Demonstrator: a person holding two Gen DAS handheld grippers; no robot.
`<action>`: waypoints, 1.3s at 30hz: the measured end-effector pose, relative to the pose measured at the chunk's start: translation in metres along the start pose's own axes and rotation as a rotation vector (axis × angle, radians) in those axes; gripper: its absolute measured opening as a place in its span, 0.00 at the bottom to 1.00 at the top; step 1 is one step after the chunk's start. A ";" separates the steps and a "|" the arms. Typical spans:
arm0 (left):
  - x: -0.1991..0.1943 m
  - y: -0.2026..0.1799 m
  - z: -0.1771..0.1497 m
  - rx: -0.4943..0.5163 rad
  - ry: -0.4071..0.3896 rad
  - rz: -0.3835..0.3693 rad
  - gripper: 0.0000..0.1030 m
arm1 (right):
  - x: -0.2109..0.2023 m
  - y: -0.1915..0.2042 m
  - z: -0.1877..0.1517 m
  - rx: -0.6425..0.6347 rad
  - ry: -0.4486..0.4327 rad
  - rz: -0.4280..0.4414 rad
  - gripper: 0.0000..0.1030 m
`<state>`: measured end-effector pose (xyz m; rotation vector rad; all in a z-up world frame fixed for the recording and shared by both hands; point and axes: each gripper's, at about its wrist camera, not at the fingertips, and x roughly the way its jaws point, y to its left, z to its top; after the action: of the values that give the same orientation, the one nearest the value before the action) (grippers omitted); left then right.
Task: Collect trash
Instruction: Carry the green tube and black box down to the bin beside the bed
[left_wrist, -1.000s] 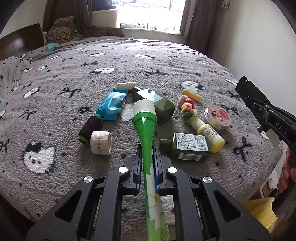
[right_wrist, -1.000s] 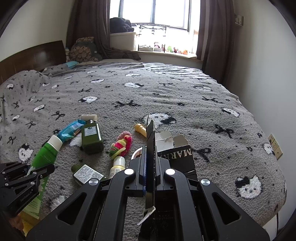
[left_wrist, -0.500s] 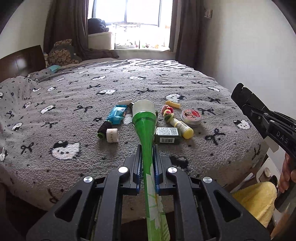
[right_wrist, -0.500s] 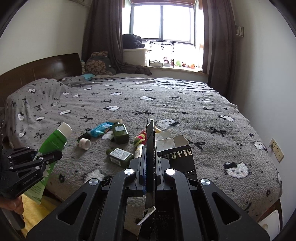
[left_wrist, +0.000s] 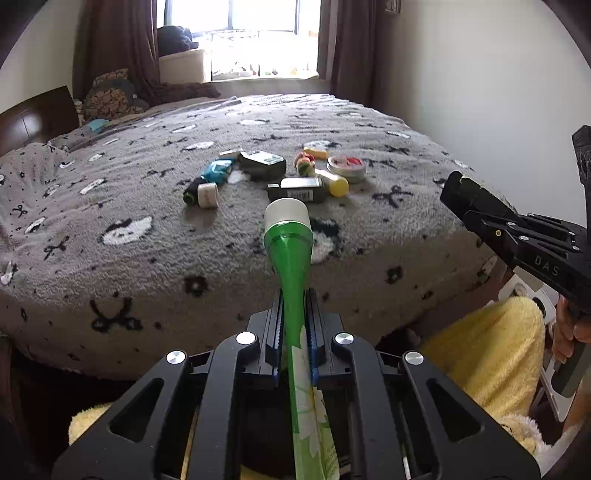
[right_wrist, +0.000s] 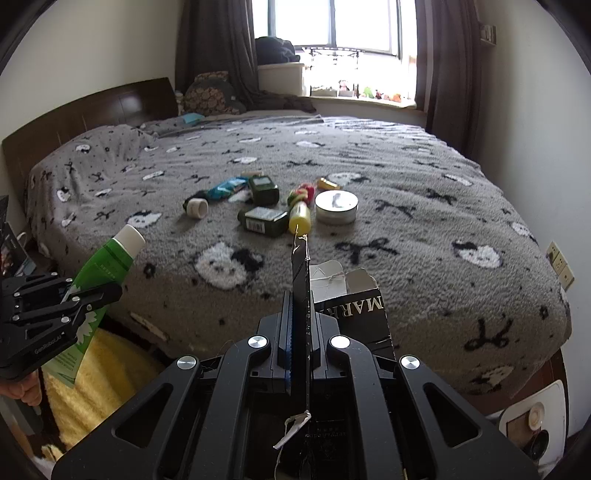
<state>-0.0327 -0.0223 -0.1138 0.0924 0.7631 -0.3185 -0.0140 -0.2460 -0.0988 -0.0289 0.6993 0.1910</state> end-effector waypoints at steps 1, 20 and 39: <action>0.003 -0.002 -0.007 0.002 0.021 -0.010 0.10 | 0.004 0.000 -0.006 0.002 0.026 0.008 0.06; 0.108 -0.011 -0.087 -0.014 0.401 -0.152 0.10 | 0.114 0.022 -0.098 0.110 0.491 0.196 0.06; 0.187 -0.018 -0.123 -0.032 0.610 -0.221 0.20 | 0.186 0.029 -0.135 0.197 0.685 0.191 0.10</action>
<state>0.0068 -0.0615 -0.3307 0.0750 1.3878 -0.4975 0.0338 -0.1991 -0.3206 0.1692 1.4038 0.2994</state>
